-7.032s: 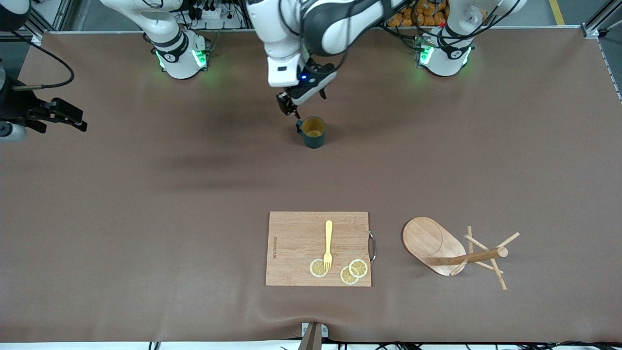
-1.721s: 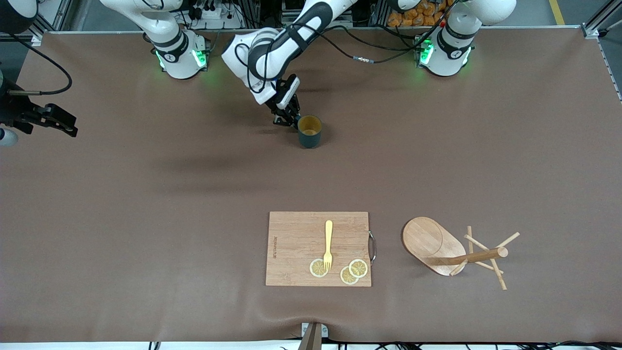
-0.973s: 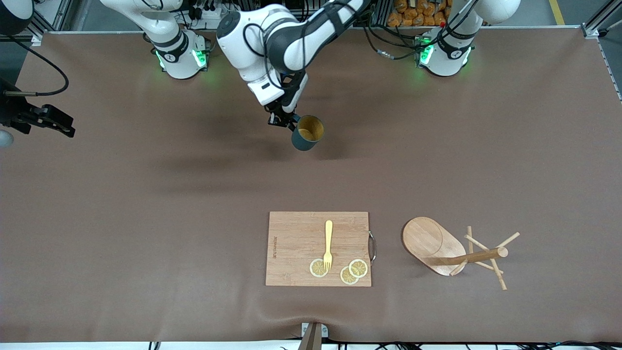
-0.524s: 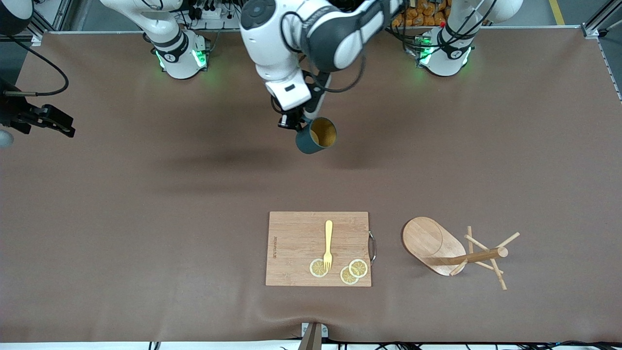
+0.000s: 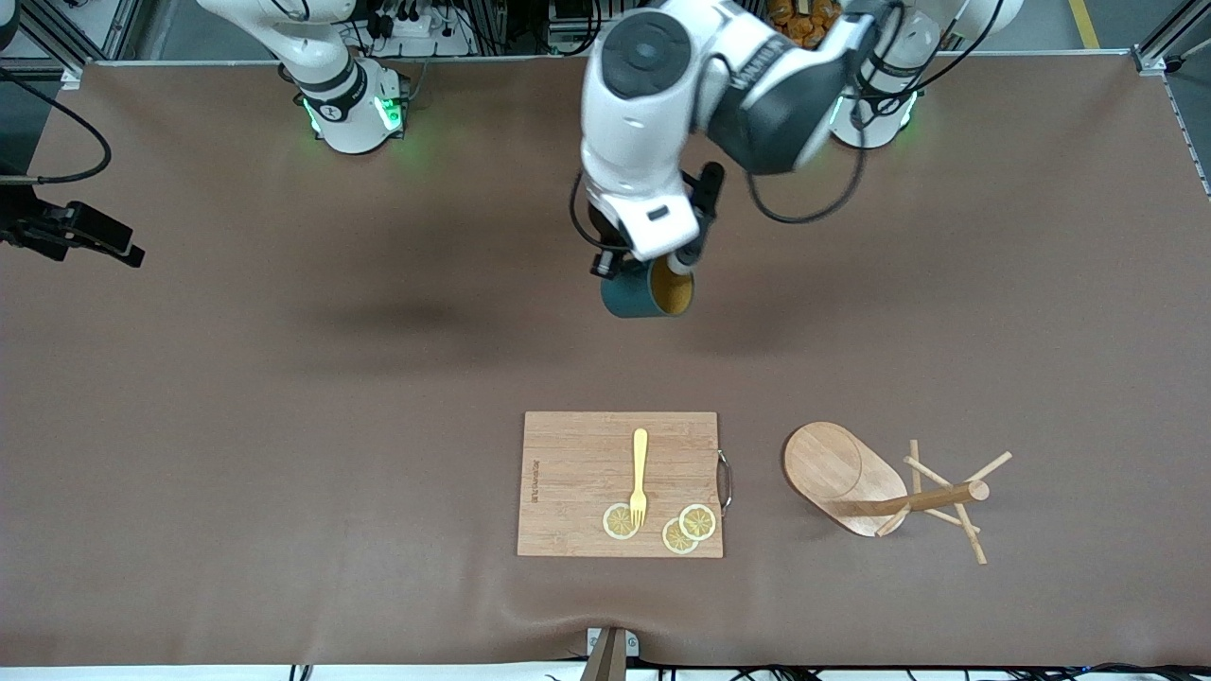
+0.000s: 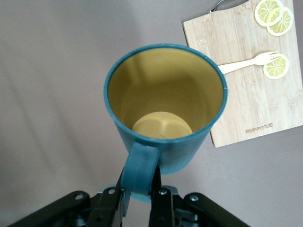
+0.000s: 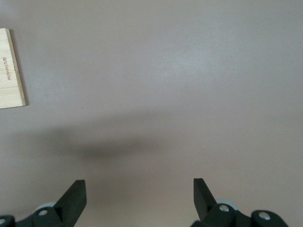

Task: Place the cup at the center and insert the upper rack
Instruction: 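Carry the mug with the left gripper to the wooden mug tree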

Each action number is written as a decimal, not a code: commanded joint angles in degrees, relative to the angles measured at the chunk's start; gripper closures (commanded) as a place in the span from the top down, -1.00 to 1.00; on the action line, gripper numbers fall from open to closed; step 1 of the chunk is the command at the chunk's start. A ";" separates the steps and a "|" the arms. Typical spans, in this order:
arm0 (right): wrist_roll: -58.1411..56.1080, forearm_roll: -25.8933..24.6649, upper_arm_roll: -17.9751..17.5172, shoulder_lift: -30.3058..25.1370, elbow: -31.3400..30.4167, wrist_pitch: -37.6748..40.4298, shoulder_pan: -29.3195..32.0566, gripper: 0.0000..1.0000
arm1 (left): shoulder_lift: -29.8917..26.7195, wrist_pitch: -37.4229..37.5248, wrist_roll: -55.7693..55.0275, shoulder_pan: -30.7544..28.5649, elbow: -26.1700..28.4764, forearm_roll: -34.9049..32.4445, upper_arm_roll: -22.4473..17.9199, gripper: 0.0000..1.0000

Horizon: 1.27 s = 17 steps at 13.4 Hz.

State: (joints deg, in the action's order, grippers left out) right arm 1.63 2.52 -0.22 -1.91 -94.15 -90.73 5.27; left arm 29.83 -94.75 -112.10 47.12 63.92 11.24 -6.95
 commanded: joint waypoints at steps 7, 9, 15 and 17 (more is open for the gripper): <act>-0.14 0.82 -0.83 -0.28 0.55 0.82 -0.17 1.00 | -3.82 2.10 20.66 -19.85 1.91 18.79 0.45 -1.00; -0.05 0.82 -0.83 -0.28 0.55 0.91 -0.17 1.00 | -3.03 3.42 26.20 -26.79 2.09 29.21 0.54 -1.00; 0.12 0.82 -0.83 -0.28 0.46 1.17 -0.17 1.00 | -0.40 7.99 36.06 -37.70 2.62 39.54 0.54 -1.00; 0.21 0.73 -0.83 -0.28 0.46 1.17 -0.26 1.00 | 0.57 8.00 39.30 -40.43 2.70 44.01 0.54 -1.00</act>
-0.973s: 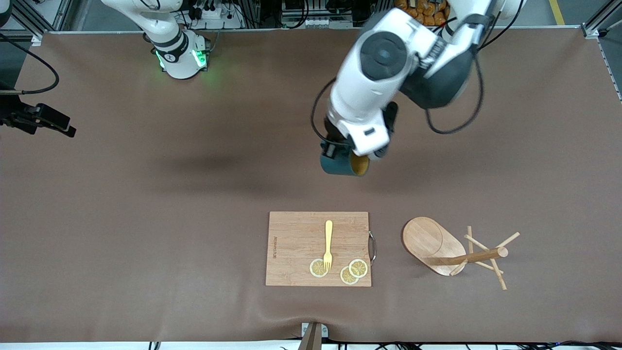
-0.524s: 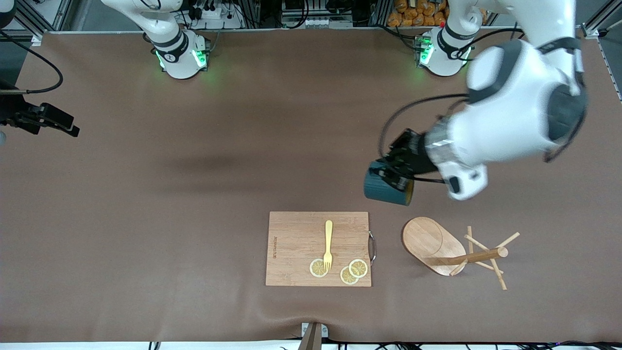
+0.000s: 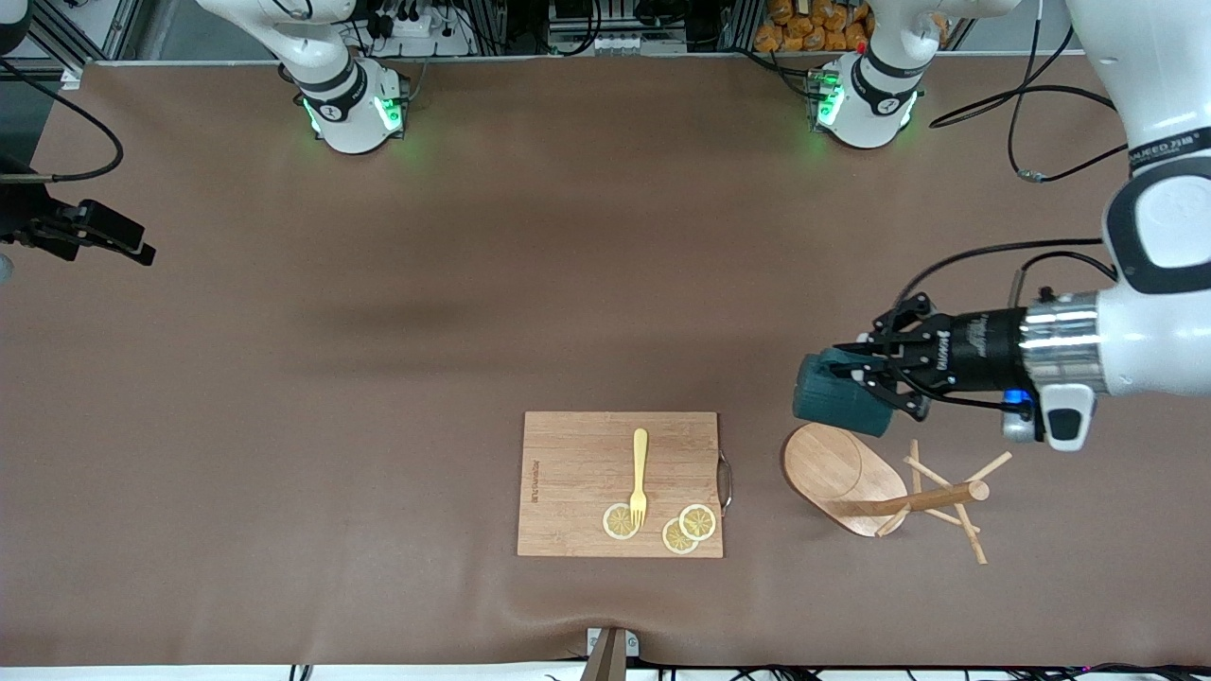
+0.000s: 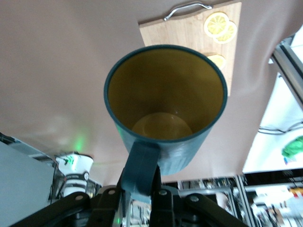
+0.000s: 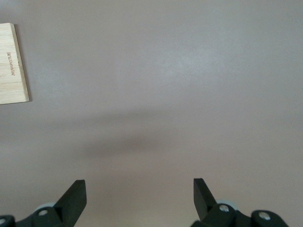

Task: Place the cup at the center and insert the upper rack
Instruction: 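Carry the mug with the left gripper to the wooden mug tree, then lower the mug onto a mug-tree peg with the left gripper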

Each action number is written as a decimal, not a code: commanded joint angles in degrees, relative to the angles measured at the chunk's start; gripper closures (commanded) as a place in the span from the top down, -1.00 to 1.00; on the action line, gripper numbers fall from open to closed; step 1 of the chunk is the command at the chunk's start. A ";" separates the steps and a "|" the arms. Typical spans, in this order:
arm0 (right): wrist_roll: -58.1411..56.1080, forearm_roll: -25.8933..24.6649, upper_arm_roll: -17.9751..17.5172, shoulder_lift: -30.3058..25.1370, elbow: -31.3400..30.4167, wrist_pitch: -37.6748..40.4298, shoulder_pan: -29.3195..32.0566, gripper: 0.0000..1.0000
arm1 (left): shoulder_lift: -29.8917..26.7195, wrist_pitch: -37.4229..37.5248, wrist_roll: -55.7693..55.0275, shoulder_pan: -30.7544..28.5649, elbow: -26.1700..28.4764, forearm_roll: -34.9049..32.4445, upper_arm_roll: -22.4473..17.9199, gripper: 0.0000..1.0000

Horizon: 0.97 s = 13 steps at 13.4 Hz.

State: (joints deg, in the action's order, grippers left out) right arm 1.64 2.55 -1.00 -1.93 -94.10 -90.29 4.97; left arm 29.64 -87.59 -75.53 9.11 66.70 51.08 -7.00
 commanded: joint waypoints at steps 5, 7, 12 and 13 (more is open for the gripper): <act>0.64 0.70 -0.14 -0.35 0.49 1.08 -0.48 1.00 | 4.19 1.10 7.48 -5.94 -0.07 12.00 0.67 -1.00; 0.64 0.70 -0.05 -0.35 0.40 1.08 -0.40 1.00 | 5.95 2.24 8.99 -7.61 -0.16 14.56 0.67 -1.00; 0.64 0.70 -0.05 -0.35 0.40 1.26 -0.40 1.00 | 9.03 3.39 13.99 -10.25 -0.16 16.68 0.67 -1.00; 0.64 0.70 -0.05 -0.35 0.49 1.17 -0.57 1.00 | 9.47 3.56 14.79 -10.69 -0.16 16.68 0.67 -1.00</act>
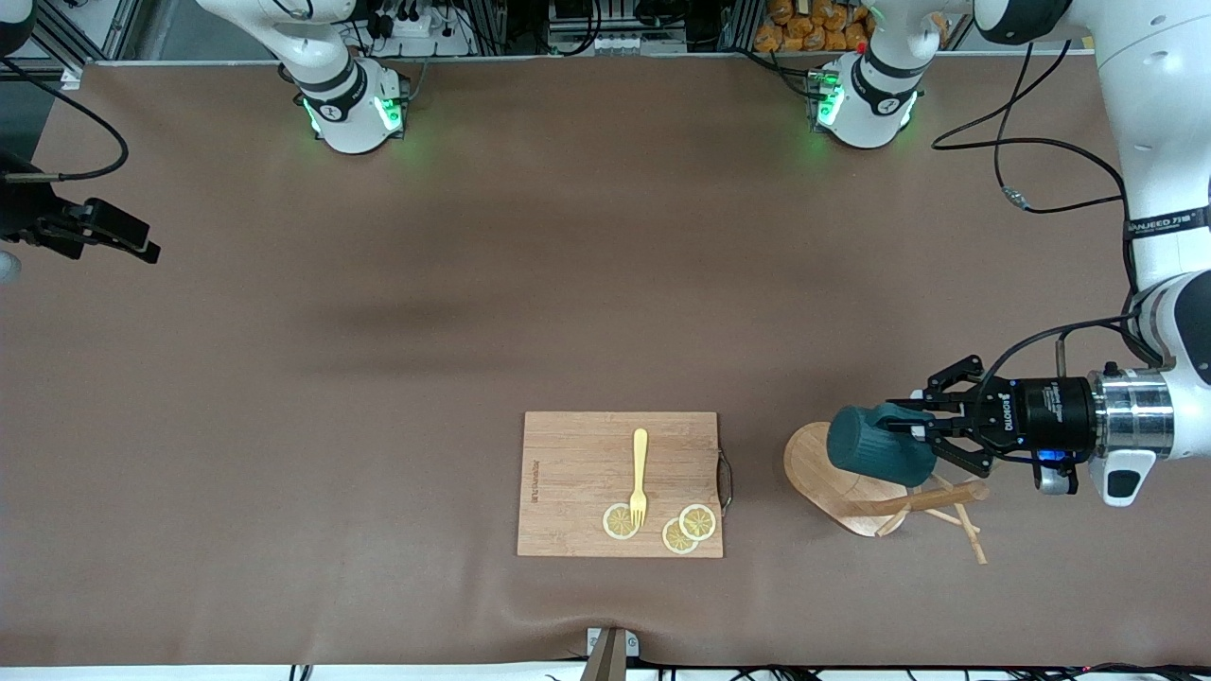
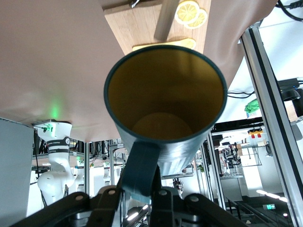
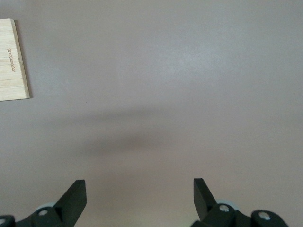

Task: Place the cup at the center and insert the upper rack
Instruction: 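Lower the mug onto a mug-tree peg with the left gripper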

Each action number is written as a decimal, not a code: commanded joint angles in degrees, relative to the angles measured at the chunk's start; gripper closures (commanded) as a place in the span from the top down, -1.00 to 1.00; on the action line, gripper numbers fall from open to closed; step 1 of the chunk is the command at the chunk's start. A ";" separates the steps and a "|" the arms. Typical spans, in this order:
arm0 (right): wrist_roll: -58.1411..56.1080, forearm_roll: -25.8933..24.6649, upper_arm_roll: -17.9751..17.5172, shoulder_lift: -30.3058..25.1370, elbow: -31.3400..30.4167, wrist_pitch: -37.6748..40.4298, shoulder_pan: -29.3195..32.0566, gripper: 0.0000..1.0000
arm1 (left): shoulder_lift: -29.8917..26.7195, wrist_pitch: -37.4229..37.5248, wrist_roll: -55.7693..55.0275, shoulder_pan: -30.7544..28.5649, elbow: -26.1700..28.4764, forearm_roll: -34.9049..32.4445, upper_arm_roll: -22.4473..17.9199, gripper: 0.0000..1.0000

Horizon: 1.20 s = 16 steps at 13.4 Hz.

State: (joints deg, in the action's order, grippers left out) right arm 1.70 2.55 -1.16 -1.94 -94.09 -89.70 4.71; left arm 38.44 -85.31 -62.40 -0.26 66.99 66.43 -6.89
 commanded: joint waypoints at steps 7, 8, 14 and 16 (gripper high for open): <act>0.59 0.61 0.01 -0.44 0.67 0.76 -1.45 1.00 | 3.04 1.55 4.74 -3.07 -0.28 5.82 0.56 -1.00; 0.59 0.61 0.01 -0.52 0.67 0.76 -1.45 1.00 | 3.30 1.55 4.83 -3.34 -0.28 5.91 0.56 -1.00; 0.59 0.61 0.01 -0.44 0.58 0.76 -1.45 1.00 | 4.97 2.51 8.77 -4.48 -0.28 7.40 0.56 -1.00; 0.59 0.61 0.01 -0.44 0.58 0.67 -1.45 1.00 | 5.50 2.78 9.05 -5.10 -0.28 7.32 0.56 -1.00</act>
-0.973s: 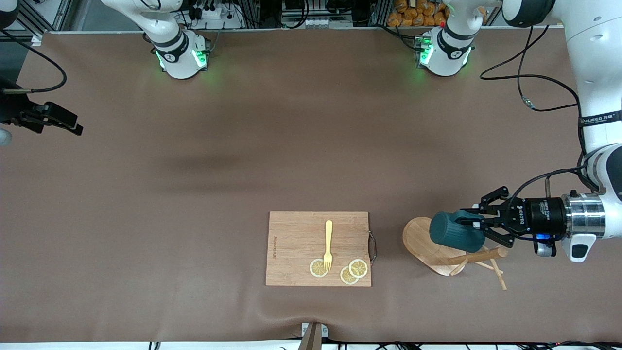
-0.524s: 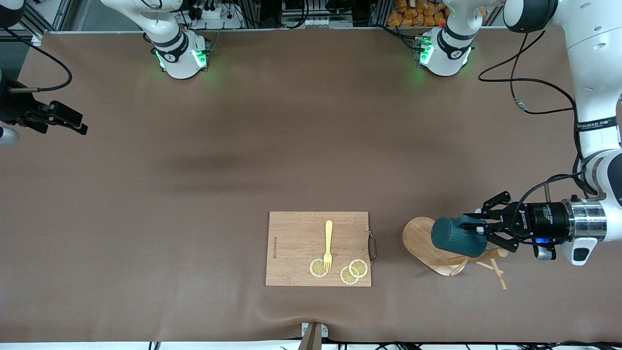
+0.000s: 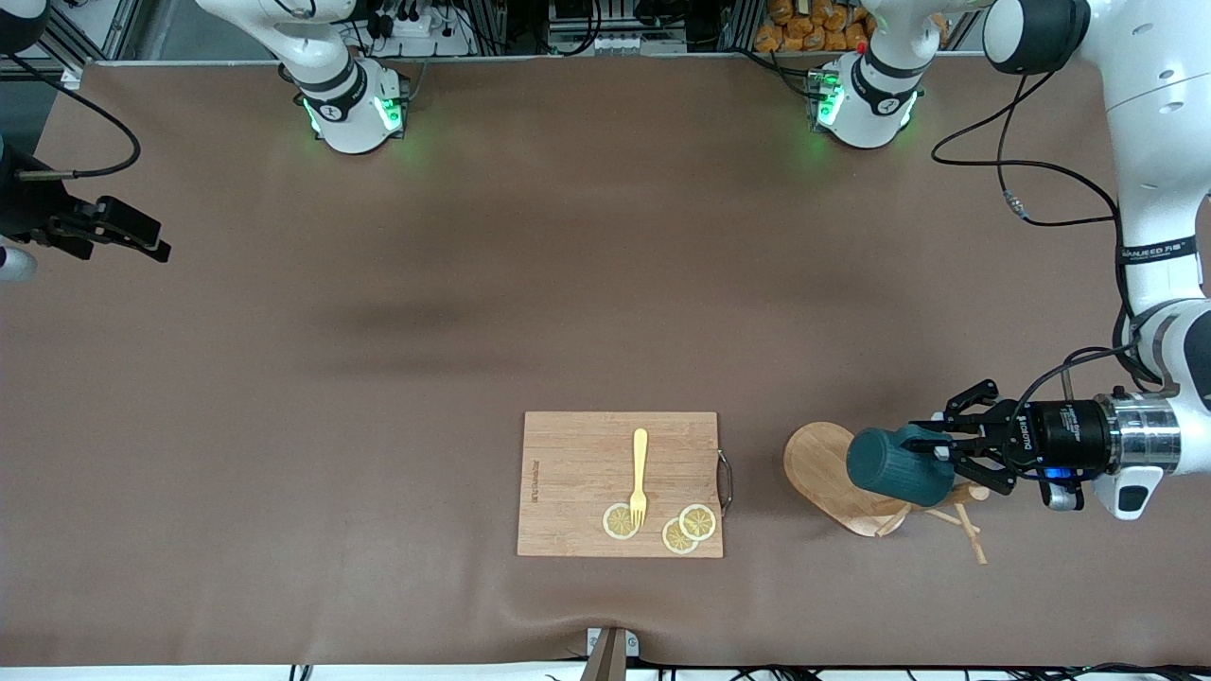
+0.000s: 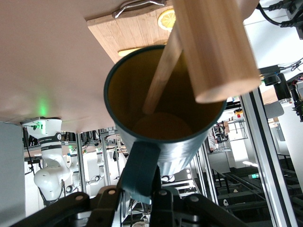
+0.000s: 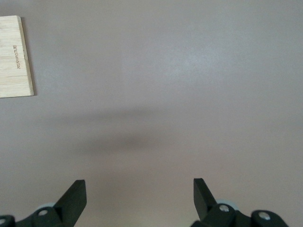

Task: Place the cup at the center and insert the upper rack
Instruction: 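Lower the mug onto a mug-tree peg with the left gripper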

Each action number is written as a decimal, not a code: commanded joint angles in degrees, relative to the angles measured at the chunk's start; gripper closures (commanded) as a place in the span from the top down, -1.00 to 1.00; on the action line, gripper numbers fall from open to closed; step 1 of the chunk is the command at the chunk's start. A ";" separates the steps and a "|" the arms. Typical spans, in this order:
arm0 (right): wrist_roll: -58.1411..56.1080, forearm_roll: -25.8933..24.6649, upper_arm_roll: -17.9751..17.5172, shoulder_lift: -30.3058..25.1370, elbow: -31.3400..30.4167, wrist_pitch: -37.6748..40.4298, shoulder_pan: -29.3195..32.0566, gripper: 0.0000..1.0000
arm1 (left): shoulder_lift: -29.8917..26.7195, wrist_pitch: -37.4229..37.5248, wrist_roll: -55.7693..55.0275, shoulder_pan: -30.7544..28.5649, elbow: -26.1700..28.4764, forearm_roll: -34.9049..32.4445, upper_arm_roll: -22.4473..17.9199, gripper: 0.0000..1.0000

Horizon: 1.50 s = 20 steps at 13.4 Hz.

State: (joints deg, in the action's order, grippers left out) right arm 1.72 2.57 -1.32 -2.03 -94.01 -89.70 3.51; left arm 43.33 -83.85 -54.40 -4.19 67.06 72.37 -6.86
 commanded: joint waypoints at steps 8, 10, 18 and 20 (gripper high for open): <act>0.57 0.60 0.18 -0.34 0.50 0.58 -0.26 1.00 | 2.11 1.59 6.41 -2.31 -0.35 1.37 0.45 -1.00; 0.57 0.60 0.18 -0.34 0.50 0.58 -0.43 1.00 | 2.29 1.59 6.76 -2.40 -0.35 1.46 0.45 -1.00; 0.57 0.60 0.18 -0.34 0.50 0.58 -0.96 1.00 | 3.17 1.59 9.13 -2.40 -0.35 2.77 0.54 -1.00; 0.57 0.60 0.18 -0.34 0.50 0.67 -0.96 1.00 | 3.26 1.59 9.13 -2.49 -0.35 3.74 0.54 -1.00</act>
State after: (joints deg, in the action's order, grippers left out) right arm 1.72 2.57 -1.34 -2.03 -94.01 -89.70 2.95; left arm 46.31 -83.19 -46.14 -6.04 67.11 74.41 -6.79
